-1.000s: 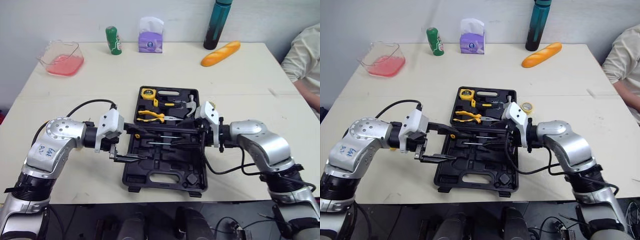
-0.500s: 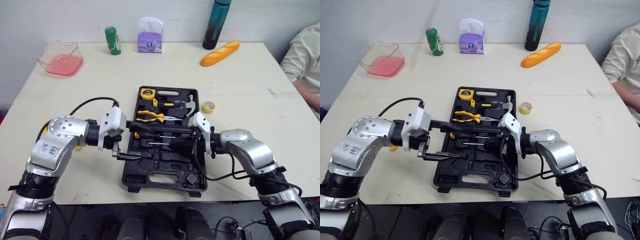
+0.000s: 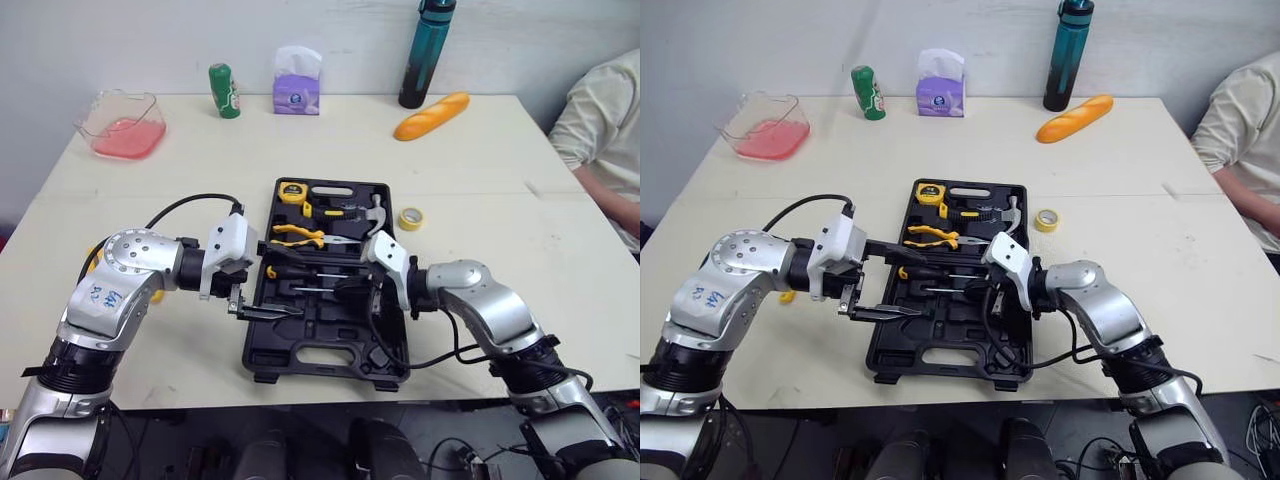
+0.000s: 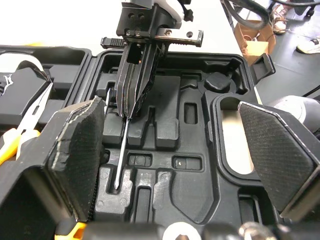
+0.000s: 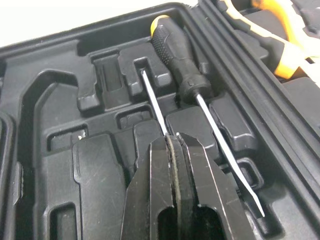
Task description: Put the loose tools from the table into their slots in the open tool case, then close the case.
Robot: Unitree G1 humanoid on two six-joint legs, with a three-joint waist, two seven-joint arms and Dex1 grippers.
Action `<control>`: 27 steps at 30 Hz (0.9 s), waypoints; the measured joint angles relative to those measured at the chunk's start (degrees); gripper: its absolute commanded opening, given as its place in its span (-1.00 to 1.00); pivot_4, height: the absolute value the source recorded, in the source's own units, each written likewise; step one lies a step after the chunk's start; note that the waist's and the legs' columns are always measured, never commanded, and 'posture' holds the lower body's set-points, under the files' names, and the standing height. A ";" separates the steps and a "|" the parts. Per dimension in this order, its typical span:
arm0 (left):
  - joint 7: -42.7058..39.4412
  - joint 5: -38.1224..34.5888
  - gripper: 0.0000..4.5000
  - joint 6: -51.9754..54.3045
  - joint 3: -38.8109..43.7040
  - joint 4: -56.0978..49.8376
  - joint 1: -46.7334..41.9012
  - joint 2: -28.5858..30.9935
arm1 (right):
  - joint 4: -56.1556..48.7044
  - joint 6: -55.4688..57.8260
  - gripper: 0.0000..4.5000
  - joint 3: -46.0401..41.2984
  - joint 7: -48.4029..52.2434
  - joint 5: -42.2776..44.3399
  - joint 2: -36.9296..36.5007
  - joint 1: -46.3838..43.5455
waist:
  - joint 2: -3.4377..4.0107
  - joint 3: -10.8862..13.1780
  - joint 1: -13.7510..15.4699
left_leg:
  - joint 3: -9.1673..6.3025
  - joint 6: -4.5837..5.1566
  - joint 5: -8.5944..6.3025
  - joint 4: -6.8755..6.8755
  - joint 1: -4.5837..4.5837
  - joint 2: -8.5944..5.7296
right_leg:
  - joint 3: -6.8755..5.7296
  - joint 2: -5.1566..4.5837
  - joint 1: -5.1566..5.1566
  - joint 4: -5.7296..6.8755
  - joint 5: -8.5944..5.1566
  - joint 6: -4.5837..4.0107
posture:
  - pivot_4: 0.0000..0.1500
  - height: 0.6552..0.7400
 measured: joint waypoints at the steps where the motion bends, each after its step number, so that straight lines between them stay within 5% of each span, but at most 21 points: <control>1: 1.18 -0.25 1.00 0.43 0.99 -0.18 1.60 -0.04 | -0.56 -0.01 -0.99 -1.17 -0.10 0.89 -0.02 0.84 | 0.09 0.06 0.02 | 0.03 0.00 0.00 0.00 -0.11 -0.01 | 0.02 -0.03 -0.13 0.02 0.00 0.00 | 1.00 1.00; 3: 3.66 -0.73 1.00 1.51 3.29 -0.47 4.79 -0.13 | -1.22 0.10 -0.99 -3.72 -0.26 2.19 -0.82 2.19 | 0.18 0.13 0.05 | 0.04 0.00 0.00 -0.01 -0.27 -0.01 | 0.00 -0.06 -0.30 0.02 0.00 0.00 | 1.00 1.00; 6: 8.51 -2.95 1.00 4.69 10.55 -2.69 13.38 -0.21 | -3.69 1.90 -0.54 -10.94 -0.35 5.68 -4.63 4.23 | 0.28 0.23 0.10 | 0.02 0.03 -0.01 -0.01 -0.40 -0.03 | -0.05 -0.21 -0.38 -0.03 0.00 0.00 | 1.00 1.00; 13: 19.07 -12.08 1.00 13.41 41.75 -7.62 39.26 -4.13 | -2.23 4.91 0.99 -31.17 0.95 10.25 -19.76 11.17 | 0.23 0.27 0.04 | 0.01 0.13 -0.09 -0.08 -0.31 -0.05 | -0.26 -0.45 -0.25 -0.44 0.00 0.00 | 1.00 1.00; 19: 21.53 -11.24 1.00 9.94 60.79 3.05 53.18 -5.68 | 9.55 1.43 0.99 -38.71 1.38 8.48 -27.25 14.34 | 0.23 0.28 0.08 | 0.05 0.18 -0.34 -0.11 -0.13 -0.06 | -0.24 -0.56 -0.22 -0.38 -0.09 -0.15 | 1.00 1.00; 27: 24.86 -10.72 1.00 6.88 65.42 4.08 58.66 -7.62 | 18.48 -4.14 0.99 -38.75 1.09 5.28 -28.49 14.60 | 0.46 0.39 0.15 | 0.06 -0.09 -0.66 -0.12 -0.16 -0.08 | -0.16 -0.73 -0.29 -0.41 -0.10 -0.17 | 1.00 1.00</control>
